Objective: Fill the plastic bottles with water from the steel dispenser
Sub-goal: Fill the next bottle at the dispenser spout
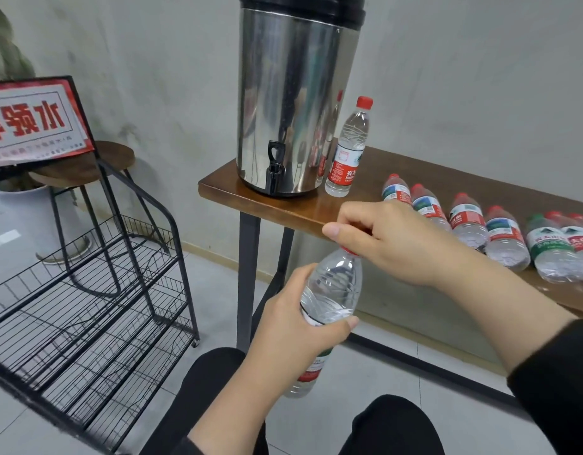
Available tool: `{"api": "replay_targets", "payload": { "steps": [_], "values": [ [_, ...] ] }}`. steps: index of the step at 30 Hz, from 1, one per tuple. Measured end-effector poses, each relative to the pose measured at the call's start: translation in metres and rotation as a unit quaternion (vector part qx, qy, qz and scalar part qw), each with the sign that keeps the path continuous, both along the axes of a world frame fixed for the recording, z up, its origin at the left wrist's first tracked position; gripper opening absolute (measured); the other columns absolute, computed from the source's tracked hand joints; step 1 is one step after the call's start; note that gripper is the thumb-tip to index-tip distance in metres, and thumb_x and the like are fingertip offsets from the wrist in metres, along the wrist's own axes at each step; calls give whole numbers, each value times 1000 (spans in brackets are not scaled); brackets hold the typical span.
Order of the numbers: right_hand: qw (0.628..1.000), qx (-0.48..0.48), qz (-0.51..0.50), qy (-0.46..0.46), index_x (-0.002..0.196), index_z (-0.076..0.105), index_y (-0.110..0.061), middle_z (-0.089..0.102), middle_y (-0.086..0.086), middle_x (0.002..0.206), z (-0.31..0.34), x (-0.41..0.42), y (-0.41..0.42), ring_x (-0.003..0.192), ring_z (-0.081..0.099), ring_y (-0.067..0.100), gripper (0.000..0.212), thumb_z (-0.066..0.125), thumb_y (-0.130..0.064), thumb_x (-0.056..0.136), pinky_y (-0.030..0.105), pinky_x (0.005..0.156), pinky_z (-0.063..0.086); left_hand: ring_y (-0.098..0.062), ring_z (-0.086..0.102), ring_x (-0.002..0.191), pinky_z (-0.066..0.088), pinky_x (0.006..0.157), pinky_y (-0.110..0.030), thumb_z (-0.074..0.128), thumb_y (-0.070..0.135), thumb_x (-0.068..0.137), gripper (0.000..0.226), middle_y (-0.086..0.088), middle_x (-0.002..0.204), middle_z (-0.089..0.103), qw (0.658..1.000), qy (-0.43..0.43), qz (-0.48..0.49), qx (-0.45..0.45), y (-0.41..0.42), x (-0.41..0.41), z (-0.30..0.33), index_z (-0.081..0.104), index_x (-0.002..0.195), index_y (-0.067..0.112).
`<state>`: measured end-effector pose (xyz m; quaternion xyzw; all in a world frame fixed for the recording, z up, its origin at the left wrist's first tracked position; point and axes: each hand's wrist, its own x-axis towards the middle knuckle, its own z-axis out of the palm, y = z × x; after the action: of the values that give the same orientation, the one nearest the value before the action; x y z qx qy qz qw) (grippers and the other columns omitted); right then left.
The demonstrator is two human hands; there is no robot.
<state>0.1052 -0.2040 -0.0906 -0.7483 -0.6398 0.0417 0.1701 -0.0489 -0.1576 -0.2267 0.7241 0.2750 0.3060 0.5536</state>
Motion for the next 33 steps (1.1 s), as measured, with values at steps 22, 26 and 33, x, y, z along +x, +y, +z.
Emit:
{"api": "replay_targets", "payload": {
  "steps": [22, 26, 33],
  "values": [
    [996, 76, -50, 18, 72, 60, -27, 62, -7, 62, 9, 26, 24, 60, 52, 8, 41, 48, -61, 93, 38, 63, 47, 4, 63, 104, 54, 87, -24, 84, 43, 77, 61, 28, 110, 67, 998, 9, 32, 55, 31, 37, 21, 47, 123, 56],
    [991, 115, -75, 6, 68, 59, -24, 57, -5, 58, 36, 42, 43, 53, 46, 7, 42, 60, -59, 91, 31, 54, 37, 3, 61, 103, 54, 88, -26, 83, 41, 81, 62, 23, 113, 65, 995, -23, 62, 79, 42, 68, 46, 45, 130, 45],
    [990, 102, -81, -59, 100, 63, -19, 60, -2, 87, 70, 83, 85, 78, 55, 16, 44, 67, -61, 87, 30, 61, 41, -8, 59, 113, 45, 87, -20, 85, 42, 80, 71, 12, 125, 62, 989, -70, 77, 105, 100, 136, 74, 41, 135, 33]
  ]
}}
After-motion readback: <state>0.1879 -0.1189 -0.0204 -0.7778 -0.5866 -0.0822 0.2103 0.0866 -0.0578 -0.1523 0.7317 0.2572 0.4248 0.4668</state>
